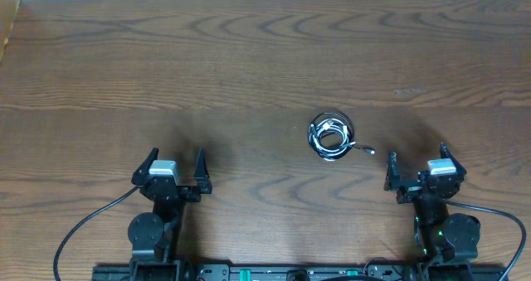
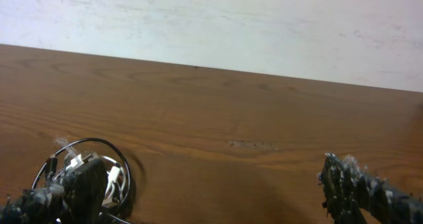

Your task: Untangle cables

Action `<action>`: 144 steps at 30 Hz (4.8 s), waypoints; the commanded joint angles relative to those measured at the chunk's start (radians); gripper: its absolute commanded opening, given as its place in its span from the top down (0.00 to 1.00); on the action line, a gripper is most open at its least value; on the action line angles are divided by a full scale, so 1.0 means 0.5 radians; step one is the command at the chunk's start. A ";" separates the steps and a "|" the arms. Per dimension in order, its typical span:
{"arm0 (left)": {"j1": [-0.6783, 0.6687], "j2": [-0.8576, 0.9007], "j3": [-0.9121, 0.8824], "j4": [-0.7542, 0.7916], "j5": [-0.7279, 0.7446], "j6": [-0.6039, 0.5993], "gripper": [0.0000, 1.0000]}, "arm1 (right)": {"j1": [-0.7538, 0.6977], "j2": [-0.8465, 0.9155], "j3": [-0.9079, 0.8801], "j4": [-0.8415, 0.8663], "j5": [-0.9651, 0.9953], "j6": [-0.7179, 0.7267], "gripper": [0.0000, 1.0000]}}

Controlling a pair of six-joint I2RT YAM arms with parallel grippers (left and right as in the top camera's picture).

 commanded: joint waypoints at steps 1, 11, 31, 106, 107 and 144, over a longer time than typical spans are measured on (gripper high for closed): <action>0.008 -0.012 -0.017 -0.094 0.036 0.027 0.02 | -0.011 -0.006 -0.002 -0.007 -0.011 -0.018 0.01; 0.008 -0.011 -0.017 -0.094 0.036 0.027 0.03 | -0.011 -0.006 -0.002 -0.006 -0.010 -0.018 0.01; 0.008 -0.008 0.071 -0.279 0.043 -0.291 0.02 | -0.011 0.002 -0.002 -0.011 -0.017 0.043 0.01; -0.974 3.315 1.995 -0.751 0.507 -0.658 0.08 | 0.362 3.523 1.603 -0.226 -1.055 0.522 0.99; -0.977 3.315 1.994 -0.759 0.507 -0.658 0.11 | 0.376 3.523 1.603 -0.233 -1.115 0.523 0.99; -0.981 3.523 1.891 -1.009 0.505 -0.745 0.92 | 0.526 3.523 1.603 -0.687 0.007 0.928 0.99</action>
